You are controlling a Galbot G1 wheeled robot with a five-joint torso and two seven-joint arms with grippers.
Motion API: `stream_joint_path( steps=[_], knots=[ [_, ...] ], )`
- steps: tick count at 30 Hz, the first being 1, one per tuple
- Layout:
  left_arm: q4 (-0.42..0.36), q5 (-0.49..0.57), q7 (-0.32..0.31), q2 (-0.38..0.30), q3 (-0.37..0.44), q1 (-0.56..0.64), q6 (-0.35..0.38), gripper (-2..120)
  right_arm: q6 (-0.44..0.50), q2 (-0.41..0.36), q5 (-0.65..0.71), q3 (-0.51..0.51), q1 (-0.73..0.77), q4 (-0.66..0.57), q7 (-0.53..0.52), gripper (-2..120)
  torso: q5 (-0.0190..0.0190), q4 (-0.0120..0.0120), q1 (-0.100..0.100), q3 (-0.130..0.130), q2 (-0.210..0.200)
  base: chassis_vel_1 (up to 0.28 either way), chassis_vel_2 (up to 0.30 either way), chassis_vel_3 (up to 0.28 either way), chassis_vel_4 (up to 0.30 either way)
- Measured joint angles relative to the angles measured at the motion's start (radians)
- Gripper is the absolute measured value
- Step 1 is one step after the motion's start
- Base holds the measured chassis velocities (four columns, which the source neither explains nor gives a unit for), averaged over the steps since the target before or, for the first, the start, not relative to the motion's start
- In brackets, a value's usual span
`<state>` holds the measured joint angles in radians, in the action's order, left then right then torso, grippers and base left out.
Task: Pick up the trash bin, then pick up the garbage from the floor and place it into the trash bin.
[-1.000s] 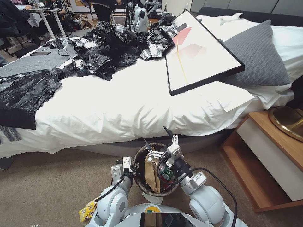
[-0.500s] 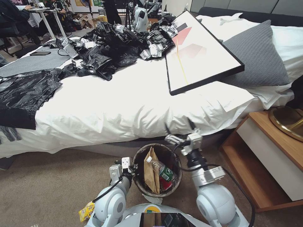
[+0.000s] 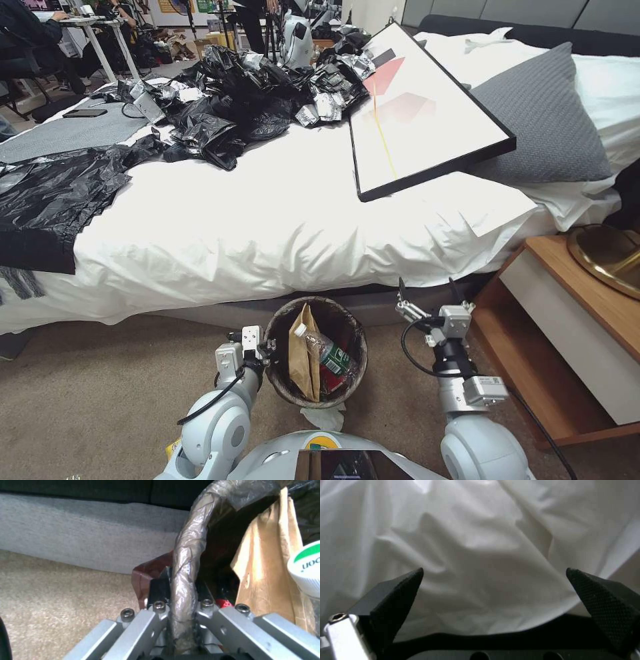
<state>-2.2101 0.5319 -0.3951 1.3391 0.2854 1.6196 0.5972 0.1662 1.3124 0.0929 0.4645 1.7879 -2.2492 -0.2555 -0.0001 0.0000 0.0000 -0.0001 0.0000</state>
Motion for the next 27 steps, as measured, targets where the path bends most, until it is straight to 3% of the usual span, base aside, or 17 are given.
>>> stream_joint_path(
  steps=[10, 27],
  knots=[
    [-0.001, -0.014, 0.001, -0.013, 0.011, 0.006, -0.015, 0, 0.078, 0.046, -0.050, -0.031, 0.018, 0.112, 0.008, 100, 0.0000, -0.0001, 0.000, 0.000, 0.000, 0.000, 0.000, 0.000, 0.000],
    [0.011, -0.027, 0.003, -0.006, 0.017, 0.006, -0.029, 0, 0.100, 0.055, -0.057, -0.047, 0.006, 0.153, 0.014, 100, 0.0000, 0.0000, 0.000, 0.000, 0.000, 0.014, -0.008, -0.011, 0.013]
  ],
)
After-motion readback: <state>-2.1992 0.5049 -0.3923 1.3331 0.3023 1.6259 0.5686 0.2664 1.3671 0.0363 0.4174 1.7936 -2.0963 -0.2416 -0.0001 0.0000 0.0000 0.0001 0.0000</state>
